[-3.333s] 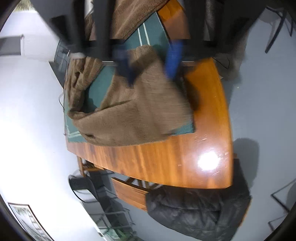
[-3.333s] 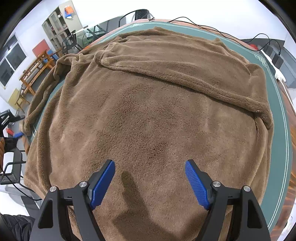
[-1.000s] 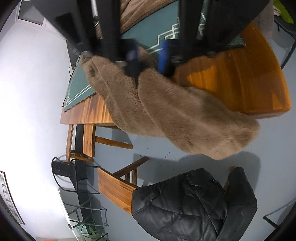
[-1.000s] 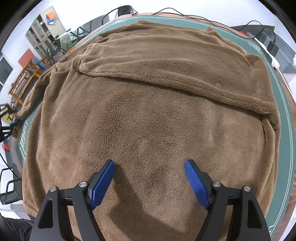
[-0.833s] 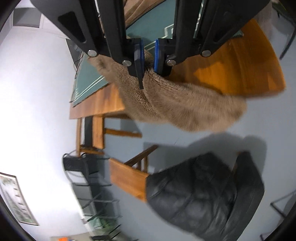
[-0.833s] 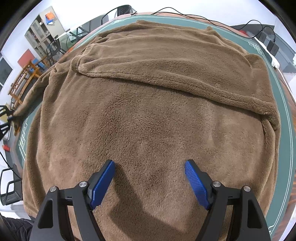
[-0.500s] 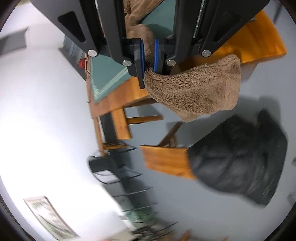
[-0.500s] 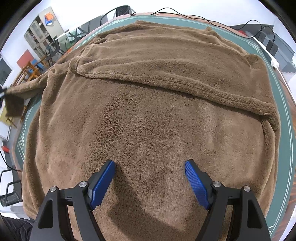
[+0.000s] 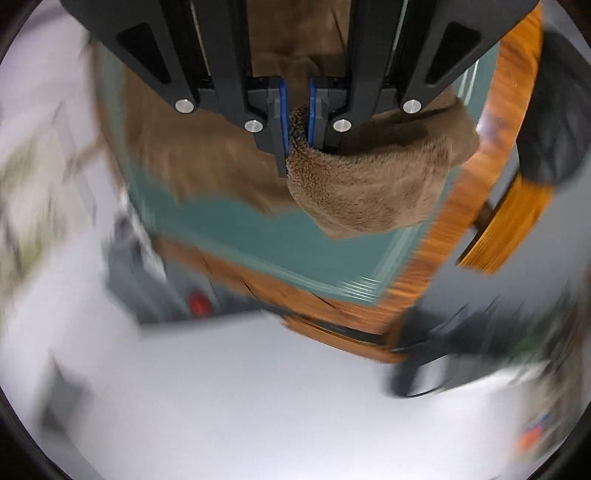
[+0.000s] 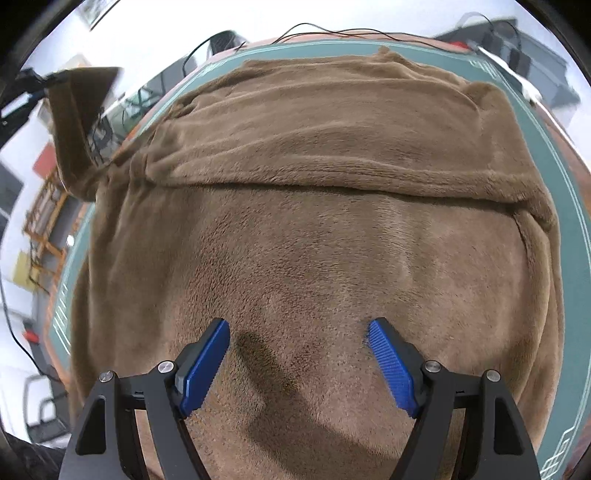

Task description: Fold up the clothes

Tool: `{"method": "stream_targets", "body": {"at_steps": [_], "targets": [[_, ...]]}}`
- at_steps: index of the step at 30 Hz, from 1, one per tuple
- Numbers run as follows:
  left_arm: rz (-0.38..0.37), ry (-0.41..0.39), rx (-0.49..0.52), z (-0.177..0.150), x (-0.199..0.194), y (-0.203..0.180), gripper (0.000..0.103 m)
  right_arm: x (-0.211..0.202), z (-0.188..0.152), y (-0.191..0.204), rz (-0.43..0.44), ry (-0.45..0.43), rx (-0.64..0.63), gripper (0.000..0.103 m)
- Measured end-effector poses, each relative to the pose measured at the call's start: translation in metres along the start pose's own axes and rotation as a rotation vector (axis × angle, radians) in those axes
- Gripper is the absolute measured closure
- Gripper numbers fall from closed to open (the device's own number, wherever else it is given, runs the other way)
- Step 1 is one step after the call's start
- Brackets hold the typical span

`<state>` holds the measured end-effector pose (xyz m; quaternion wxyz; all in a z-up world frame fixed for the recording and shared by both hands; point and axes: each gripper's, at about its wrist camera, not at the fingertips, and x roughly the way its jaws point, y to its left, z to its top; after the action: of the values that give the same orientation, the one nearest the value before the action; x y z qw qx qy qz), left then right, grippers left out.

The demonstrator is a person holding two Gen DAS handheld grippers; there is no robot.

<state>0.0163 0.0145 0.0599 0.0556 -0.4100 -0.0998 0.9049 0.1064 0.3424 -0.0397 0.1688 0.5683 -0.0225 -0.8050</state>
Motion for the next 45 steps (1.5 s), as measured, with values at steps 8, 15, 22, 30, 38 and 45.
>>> {"method": "stream_targets", "body": {"at_steps": [8, 15, 22, 30, 38, 45], "targets": [[0.113, 0.147, 0.761, -0.124, 0.058, -0.144, 0.070, -0.010, 0.021, -0.033, 0.016, -0.046, 0.147, 0.023], [0.145, 0.105, 1.004, -0.184, 0.050, -0.156, 0.039, -0.020, 0.043, -0.052, 0.028, -0.092, 0.184, 0.023], [0.190, 0.041, 1.166, -0.220, 0.033, -0.151, 0.030, -0.038, 0.102, -0.027, 0.228, -0.147, 0.079, 0.023], [0.202, 0.020, 1.251, -0.249, 0.032, -0.167, 0.030, -0.017, 0.165, 0.081, 0.424, 0.024, -0.282, 0.023], [0.189, 0.026, 1.253, -0.255, 0.026, -0.172, 0.030, 0.053, 0.169, 0.132, 0.191, 0.215, -0.506, 0.023], [0.127, 0.073, 1.137, -0.242, 0.015, -0.163, 0.030, 0.038, 0.175, 0.061, -0.093, 0.096, -0.295, 0.023]]}}
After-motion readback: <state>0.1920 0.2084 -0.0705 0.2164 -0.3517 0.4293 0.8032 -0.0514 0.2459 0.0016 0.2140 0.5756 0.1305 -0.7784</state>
